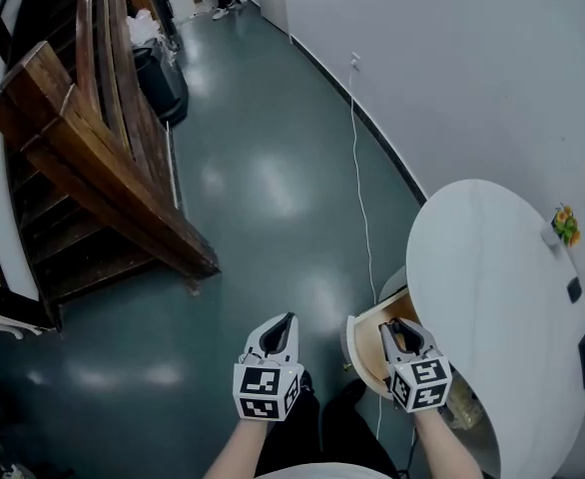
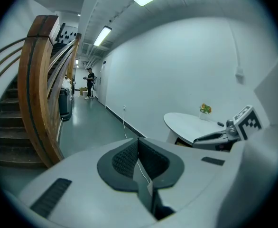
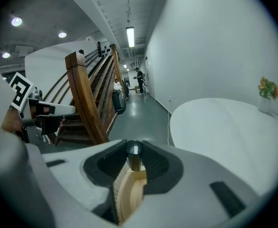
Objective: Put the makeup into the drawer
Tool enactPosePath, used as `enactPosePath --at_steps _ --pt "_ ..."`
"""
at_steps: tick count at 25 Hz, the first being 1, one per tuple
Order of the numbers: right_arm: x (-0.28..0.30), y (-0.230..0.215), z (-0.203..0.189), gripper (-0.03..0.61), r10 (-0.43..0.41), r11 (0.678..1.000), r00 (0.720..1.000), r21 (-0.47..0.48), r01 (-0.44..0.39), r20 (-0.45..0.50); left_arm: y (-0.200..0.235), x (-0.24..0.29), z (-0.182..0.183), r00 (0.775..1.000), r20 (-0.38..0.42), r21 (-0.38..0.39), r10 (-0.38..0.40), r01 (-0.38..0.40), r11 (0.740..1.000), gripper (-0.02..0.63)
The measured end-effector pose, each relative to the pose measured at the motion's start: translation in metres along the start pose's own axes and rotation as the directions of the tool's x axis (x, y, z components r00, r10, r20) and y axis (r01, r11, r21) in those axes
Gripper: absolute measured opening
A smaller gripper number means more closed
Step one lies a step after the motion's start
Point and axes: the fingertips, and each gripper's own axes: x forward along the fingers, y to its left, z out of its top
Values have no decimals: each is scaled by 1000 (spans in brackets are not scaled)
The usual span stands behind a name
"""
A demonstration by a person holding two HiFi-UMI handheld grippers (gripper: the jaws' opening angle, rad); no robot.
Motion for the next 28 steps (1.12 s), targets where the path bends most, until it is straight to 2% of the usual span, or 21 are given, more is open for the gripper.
enactPosePath --at_steps 12,28 --pt "20 -9 -30 100 16 1000 999 -11 -16 -33 4 0 -21 1000 -27 -23 15 -15 1000 3" --pt "46 -17 -75 100 166 980 980 -90 -176 -110 -18 -18 -55 984 -36 -79 172 -174 982 3"
